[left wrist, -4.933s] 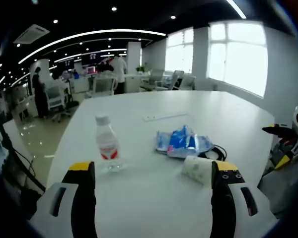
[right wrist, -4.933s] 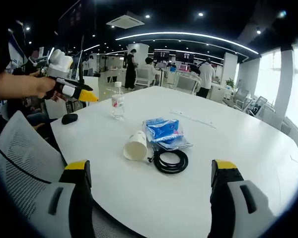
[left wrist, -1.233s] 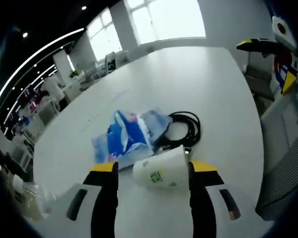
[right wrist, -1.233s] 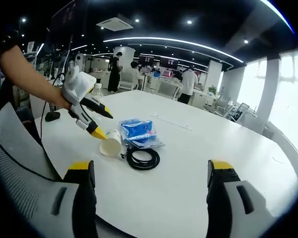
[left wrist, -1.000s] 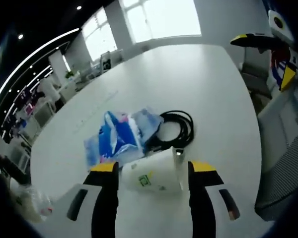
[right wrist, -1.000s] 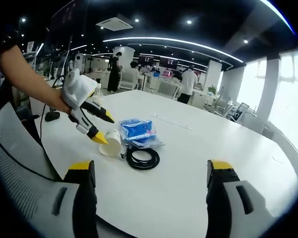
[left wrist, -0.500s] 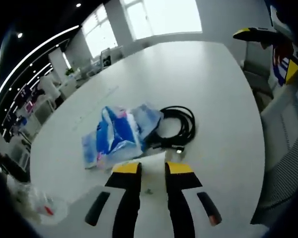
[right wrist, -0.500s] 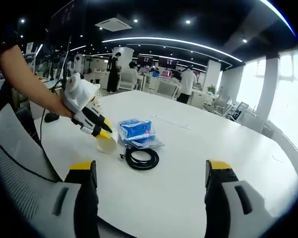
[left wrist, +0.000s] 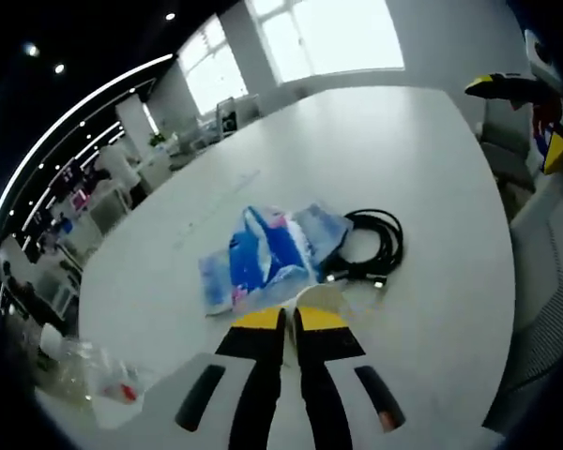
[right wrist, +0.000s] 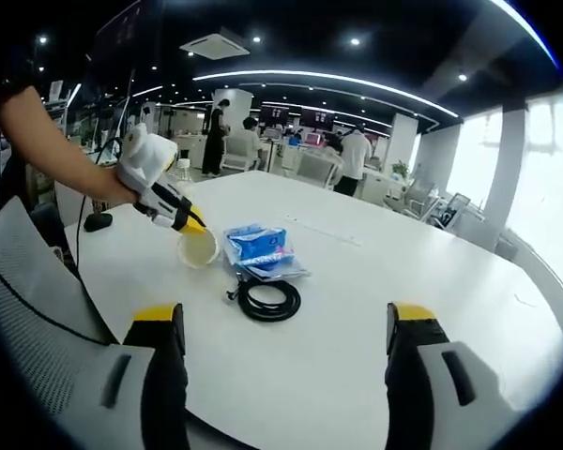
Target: Arrange the tabletop items into an orderly group along one side of the table until the central work area is clear of visible clutter.
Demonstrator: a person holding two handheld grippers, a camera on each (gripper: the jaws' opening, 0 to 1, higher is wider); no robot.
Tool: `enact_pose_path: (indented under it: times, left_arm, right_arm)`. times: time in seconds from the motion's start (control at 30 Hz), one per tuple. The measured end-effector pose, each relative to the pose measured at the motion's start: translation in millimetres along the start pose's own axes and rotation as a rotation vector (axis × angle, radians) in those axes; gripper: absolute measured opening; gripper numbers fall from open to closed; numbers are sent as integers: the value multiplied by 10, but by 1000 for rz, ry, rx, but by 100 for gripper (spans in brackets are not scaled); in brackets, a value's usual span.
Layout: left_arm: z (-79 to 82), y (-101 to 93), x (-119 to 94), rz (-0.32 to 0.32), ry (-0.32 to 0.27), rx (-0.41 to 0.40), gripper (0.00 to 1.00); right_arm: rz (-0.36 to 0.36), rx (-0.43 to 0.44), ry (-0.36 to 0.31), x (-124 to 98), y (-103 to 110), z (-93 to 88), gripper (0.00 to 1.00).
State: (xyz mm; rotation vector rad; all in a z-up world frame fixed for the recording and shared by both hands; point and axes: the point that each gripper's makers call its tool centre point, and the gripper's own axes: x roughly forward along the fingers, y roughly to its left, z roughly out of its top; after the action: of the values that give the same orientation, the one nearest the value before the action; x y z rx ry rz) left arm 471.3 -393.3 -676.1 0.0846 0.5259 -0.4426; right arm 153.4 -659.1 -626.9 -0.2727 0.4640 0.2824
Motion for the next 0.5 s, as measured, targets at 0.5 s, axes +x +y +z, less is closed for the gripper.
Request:
enact_pose_path:
  times: [0.5]
  left_arm:
    - [-74, -55, -31, -25, 51, 73, 0]
  right_arm:
    - [2, 3, -11, -3, 0, 26, 87]
